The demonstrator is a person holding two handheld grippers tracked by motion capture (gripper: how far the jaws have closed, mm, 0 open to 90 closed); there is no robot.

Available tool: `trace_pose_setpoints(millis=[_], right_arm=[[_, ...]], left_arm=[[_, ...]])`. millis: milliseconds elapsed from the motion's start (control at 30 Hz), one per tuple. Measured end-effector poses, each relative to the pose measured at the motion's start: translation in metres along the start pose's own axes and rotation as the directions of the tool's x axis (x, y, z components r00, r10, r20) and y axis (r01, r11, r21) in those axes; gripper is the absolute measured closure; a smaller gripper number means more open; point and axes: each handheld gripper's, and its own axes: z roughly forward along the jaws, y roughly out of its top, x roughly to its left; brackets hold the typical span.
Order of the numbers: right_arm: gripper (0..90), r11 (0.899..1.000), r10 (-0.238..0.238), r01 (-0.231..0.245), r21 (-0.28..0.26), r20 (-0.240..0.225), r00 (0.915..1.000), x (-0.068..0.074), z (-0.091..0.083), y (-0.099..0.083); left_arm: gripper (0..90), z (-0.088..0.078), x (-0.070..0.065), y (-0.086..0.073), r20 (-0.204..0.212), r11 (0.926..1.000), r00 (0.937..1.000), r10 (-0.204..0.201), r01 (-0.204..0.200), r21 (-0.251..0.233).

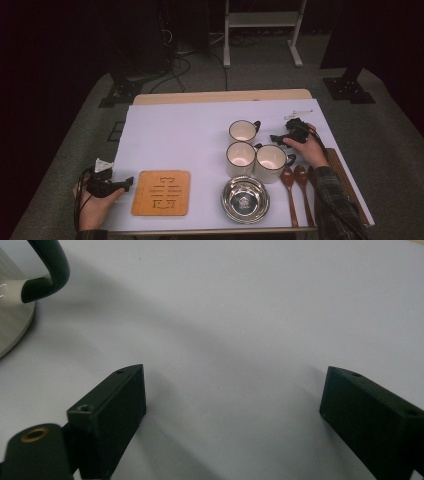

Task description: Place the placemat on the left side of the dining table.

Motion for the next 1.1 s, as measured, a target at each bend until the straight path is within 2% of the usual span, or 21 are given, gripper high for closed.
trace_pose_setpoints(millis=[367, 800, 933, 1100], right_arm=[[9.9, 1.000, 0.000, 0.000, 0.003, 0.000, 1.0000, -0.0001, -0.0001, 0.0003], [10.3, 1.000, 0.004, -0.004, 0.012, -0.003, 1.0000, -0.0005, -0.0003, 0.0015], [11.8, 1.000, 0.002, -0.002, 0.024, 0.000, 1.0000, 0.0004, -0.0009, 0.0033], [17.9, 0.999, -0.003, 0.002, 0.049, 0.006, 1.0000, 0.0036, -0.0030, 0.0063]], left_arm=[[9.6, 0.0010, 0.0012, -0.0056, -0.001, 0.9993, 1.0000, -0.007, 0.007, -0.037], [9.5, 0.0013, 0.0012, -0.0058, 0.000, 0.9993, 1.0000, -0.010, 0.010, -0.037], [9.5, 0.0013, 0.0013, -0.0059, 0.001, 0.9993, 0.9999, -0.010, 0.010, -0.037], [9.5, 0.0015, 0.0011, -0.0061, 0.001, 0.9991, 0.9999, -0.012, 0.012, -0.040]])
